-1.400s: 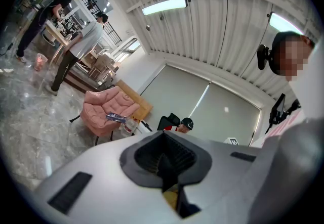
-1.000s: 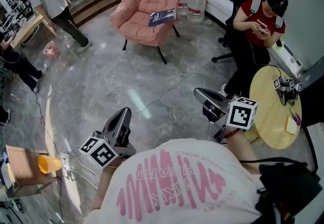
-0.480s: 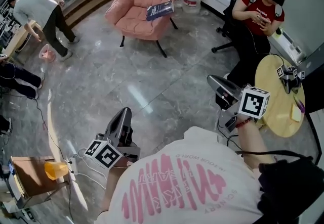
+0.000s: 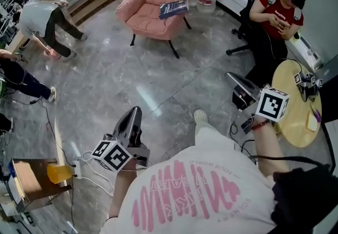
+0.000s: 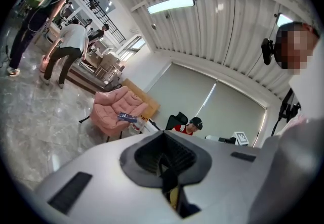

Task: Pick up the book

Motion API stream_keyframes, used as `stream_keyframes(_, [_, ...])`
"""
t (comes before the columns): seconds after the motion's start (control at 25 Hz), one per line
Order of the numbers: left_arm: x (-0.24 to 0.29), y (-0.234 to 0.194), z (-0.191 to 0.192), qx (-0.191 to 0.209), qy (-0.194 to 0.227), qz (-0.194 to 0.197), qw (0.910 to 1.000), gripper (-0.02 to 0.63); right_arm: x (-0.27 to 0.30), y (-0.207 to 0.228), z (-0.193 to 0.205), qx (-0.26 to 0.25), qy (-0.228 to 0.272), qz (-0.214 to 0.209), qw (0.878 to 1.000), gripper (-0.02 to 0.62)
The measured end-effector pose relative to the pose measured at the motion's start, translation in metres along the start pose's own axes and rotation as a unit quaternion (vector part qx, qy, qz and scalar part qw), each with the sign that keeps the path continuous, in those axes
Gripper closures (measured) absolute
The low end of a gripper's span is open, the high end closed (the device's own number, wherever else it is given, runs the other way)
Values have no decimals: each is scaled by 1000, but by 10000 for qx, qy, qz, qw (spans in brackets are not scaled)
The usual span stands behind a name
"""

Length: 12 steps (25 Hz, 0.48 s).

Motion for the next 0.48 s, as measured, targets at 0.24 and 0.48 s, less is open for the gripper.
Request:
stream_keyframes(0.24, [13,3,11,-27,-142,-18,9999,598,-1,20,9,834,123,-192,9963,586])
stream_keyframes(0.48, [43,5,10,-42,-211,-16,9998,598,11,51,-5,757,19,-201,9969,586])
Point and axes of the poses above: the fingertips, and each gripper's own axes: x forward along the fingers, y to its right, z out of its underside, the point moved 5 cm from there along -x, backward along the fingers, and after that the axes turned 4 degrees about -z, right-handed, at the moved point
